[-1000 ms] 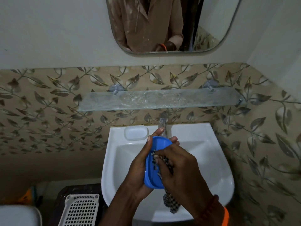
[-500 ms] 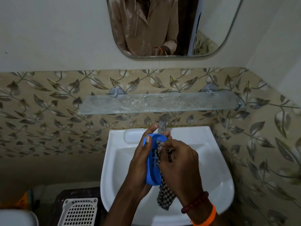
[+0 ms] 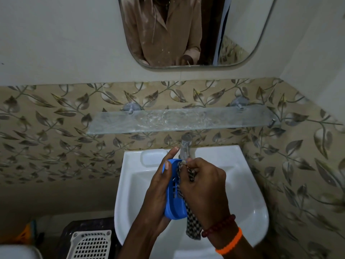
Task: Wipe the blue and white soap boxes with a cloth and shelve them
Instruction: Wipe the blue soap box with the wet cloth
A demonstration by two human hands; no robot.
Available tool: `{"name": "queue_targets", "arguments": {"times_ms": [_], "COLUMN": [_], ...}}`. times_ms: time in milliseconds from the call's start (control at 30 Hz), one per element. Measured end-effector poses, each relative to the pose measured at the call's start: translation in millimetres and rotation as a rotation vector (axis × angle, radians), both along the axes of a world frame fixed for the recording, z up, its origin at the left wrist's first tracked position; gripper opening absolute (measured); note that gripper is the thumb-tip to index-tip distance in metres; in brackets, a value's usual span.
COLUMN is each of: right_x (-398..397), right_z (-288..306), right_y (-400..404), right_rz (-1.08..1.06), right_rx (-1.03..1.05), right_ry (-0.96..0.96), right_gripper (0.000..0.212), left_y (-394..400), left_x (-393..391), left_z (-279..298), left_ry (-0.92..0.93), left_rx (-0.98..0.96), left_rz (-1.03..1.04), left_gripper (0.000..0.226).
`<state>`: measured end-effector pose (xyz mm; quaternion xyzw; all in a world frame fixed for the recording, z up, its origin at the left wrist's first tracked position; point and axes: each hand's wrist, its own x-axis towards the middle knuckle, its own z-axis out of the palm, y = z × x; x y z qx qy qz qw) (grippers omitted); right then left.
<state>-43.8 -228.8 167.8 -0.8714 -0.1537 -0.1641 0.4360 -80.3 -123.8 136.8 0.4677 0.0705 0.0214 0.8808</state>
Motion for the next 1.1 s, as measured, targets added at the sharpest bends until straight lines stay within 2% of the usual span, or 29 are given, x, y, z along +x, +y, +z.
{"name": "queue_targets", "arguments": {"times_ms": [100, 233, 400, 500, 567, 667, 833, 900, 1033, 1100], "right_x": [-1, -2, 7, 6, 9, 16, 7, 11, 17, 12], "right_z": [4, 19, 32, 29, 28, 27, 34, 33, 29, 27], "right_y": [-1, -16, -37, -37, -39, -45, -39, -41, -49, -47], "right_rz": [0.001, 0.186, 0.275, 0.429, 0.429, 0.381, 0.495, 0.460, 0.391, 0.396], "right_rx": [0.035, 0.086, -0.032, -0.178, -0.228, -0.215, -0.184, -0.198, -0.212, -0.191], "right_ry": [0.019, -0.002, -0.087, -0.084, -0.096, -0.070, -0.123, -0.107, -0.048, -0.052], "right_gripper": [0.014, 0.004, 0.013, 0.015, 0.015, 0.015, 0.013, 0.014, 0.015, 0.016], "left_y": [3, 5, 6, 4, 5, 7, 6, 8, 11, 10], "left_x": [-3, -4, -6, -8, -10, -13, -13, -13, -17, -16], "left_z": [2, 4, 2, 0, 0, 3, 7, 8, 10, 11], "left_ry": [-0.005, -0.031, -0.050, -0.052, -0.051, -0.053, -0.076, -0.082, -0.060, -0.041], "left_rx": [0.091, 0.247, 0.381, 0.396, 0.374, 0.335, 0.403, 0.408, 0.334, 0.190], "left_rz": [0.021, -0.017, -0.047, -0.055, -0.056, -0.077, -0.047, -0.043, -0.017, -0.005], "left_gripper": [0.057, 0.068, 0.065, 0.064, 0.064, 0.068, 0.067, 0.067, 0.075, 0.079]}}
